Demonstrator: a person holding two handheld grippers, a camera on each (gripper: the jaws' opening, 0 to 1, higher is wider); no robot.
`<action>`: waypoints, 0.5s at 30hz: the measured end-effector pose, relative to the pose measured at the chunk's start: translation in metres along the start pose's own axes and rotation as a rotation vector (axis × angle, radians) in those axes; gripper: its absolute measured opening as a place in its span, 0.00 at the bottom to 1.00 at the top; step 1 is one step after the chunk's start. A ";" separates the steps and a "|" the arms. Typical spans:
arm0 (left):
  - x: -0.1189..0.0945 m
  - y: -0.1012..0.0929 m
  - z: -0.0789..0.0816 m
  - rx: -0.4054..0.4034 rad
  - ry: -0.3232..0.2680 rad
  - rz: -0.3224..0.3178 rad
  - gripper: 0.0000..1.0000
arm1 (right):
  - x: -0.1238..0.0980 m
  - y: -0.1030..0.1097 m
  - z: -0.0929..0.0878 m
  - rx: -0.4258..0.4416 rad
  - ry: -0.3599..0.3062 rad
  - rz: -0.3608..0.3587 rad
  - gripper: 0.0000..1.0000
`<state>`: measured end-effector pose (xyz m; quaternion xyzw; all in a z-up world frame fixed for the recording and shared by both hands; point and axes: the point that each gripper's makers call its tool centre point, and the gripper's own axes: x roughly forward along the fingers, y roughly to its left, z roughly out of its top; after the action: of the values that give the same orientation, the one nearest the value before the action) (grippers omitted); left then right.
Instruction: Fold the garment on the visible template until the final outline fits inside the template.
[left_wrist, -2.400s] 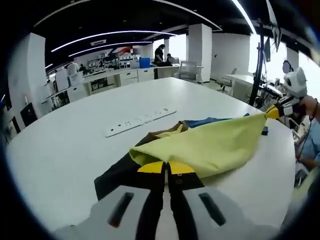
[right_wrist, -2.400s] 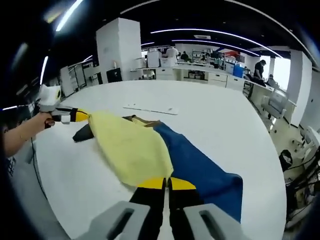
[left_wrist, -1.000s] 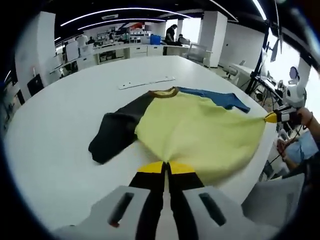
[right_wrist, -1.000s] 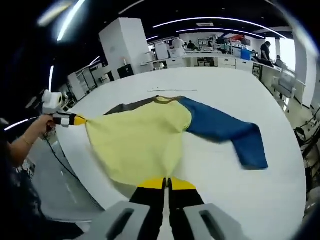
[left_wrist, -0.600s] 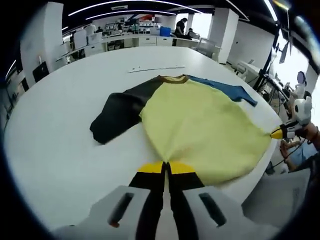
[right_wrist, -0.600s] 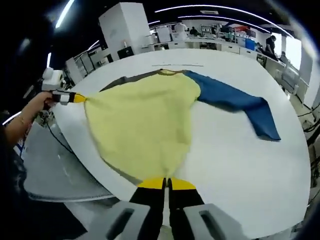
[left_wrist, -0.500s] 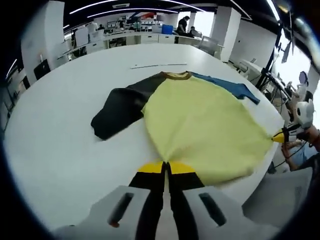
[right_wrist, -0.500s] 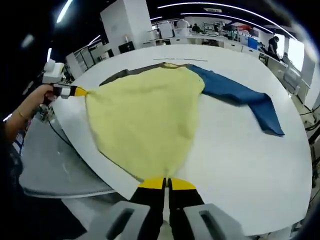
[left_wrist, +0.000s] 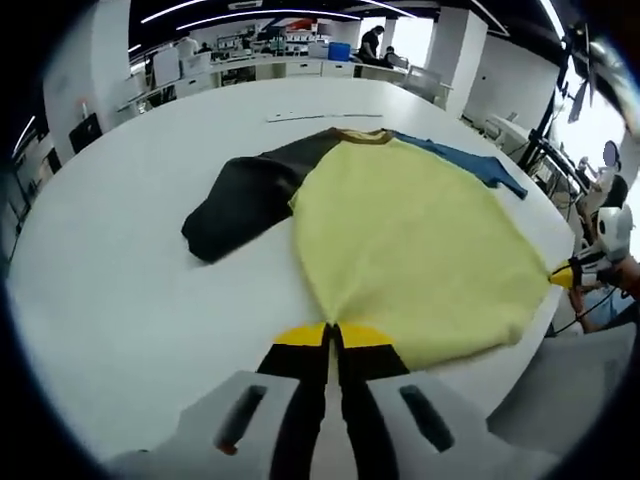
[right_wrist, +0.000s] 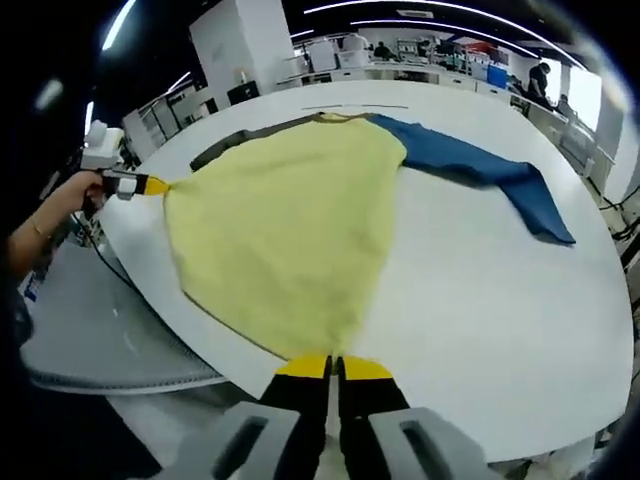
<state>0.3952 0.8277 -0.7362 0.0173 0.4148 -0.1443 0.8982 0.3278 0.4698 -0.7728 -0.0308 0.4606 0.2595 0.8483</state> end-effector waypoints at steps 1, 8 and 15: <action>-0.002 -0.001 -0.001 0.020 -0.002 -0.010 0.03 | -0.002 -0.001 0.002 0.012 -0.012 -0.008 0.01; -0.018 0.002 -0.012 0.062 -0.006 -0.060 0.18 | -0.009 -0.002 0.022 0.004 -0.066 -0.015 0.29; -0.015 -0.001 -0.027 0.116 -0.004 -0.133 0.24 | -0.010 0.005 0.035 -0.006 -0.094 0.010 0.47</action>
<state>0.3656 0.8348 -0.7426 0.0412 0.4044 -0.2274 0.8849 0.3480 0.4803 -0.7439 -0.0186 0.4196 0.2664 0.8675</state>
